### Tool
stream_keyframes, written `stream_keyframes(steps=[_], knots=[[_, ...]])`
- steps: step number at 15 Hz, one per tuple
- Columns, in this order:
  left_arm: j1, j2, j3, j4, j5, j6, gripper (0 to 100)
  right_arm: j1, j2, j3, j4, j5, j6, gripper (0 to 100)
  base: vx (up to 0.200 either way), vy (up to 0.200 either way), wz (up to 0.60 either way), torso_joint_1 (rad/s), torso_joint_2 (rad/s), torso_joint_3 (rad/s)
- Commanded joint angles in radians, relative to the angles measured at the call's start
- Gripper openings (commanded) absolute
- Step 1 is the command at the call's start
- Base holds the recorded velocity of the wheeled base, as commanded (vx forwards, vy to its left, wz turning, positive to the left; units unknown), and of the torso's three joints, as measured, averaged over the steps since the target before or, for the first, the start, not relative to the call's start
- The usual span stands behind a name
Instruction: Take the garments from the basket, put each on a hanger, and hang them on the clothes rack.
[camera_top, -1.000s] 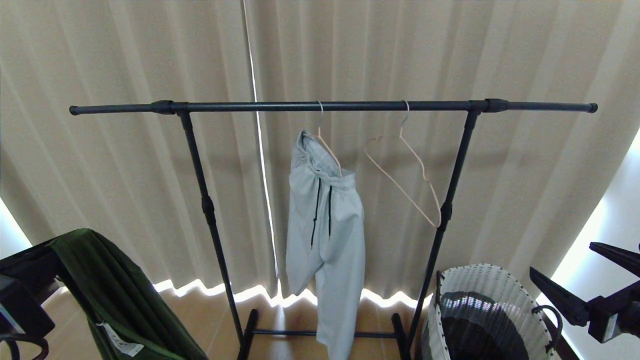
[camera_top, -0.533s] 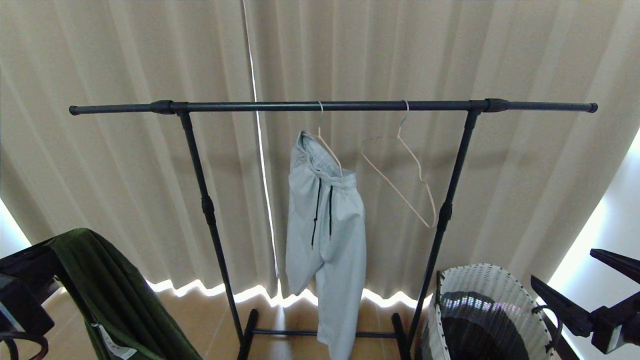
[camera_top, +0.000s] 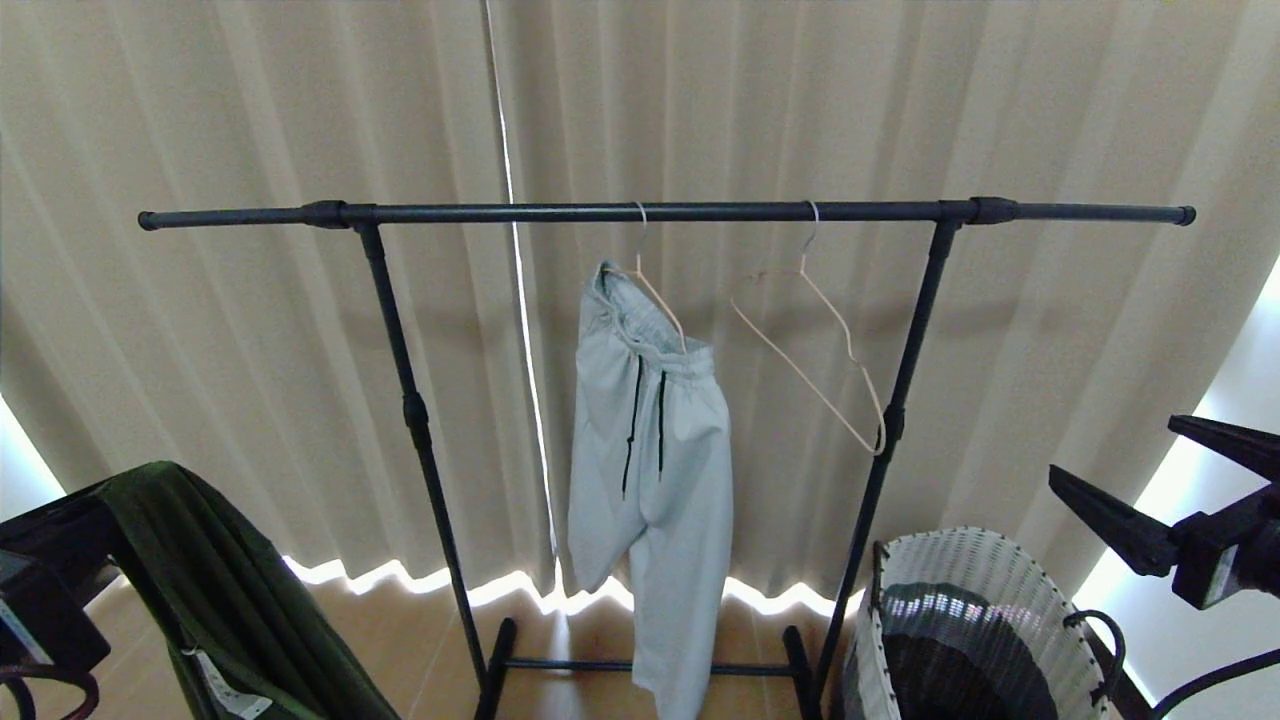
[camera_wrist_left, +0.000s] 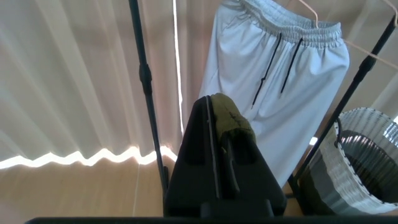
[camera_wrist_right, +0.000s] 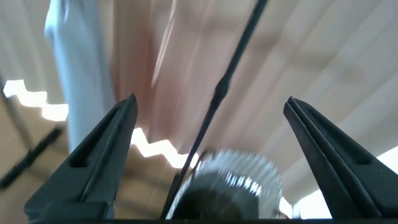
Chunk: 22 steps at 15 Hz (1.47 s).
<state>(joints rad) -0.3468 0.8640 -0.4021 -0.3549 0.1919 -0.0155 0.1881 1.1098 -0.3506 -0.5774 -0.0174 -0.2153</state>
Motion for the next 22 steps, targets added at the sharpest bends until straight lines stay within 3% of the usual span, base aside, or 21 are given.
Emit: stream_keyframes(steps=[1, 4, 9, 22], knots=[[0.003, 0.001, 0.0, -0.001, 0.0, 0.002, 0, 0.027, 0.013, -0.114, 0.143, -0.004, 0.001, 100, 0.0, 0.0, 0.0, 0.0, 0.0, 0.0], [0.005, 0.003, -0.004, -0.001, 0.0, -0.001, 0, 0.028, 0.018, -0.206, 0.321, -0.002, 0.001, 100, 0.0, 0.0, 0.0, 0.0, 0.0, 0.0], [0.005, 0.021, -0.004, 0.002, 0.0, -0.001, 0, 0.051, 0.035, -0.241, 0.326, -0.004, -0.001, 100, 0.0, 0.0, 0.0, 0.0, 0.0, 0.0], [0.005, 0.02, -0.003, 0.002, 0.0, 0.002, 0, 0.051, 0.045, -0.223, 0.324, -0.009, -0.003, 100, 0.2, 0.0, 0.0, 0.002, 0.0, 0.002]])
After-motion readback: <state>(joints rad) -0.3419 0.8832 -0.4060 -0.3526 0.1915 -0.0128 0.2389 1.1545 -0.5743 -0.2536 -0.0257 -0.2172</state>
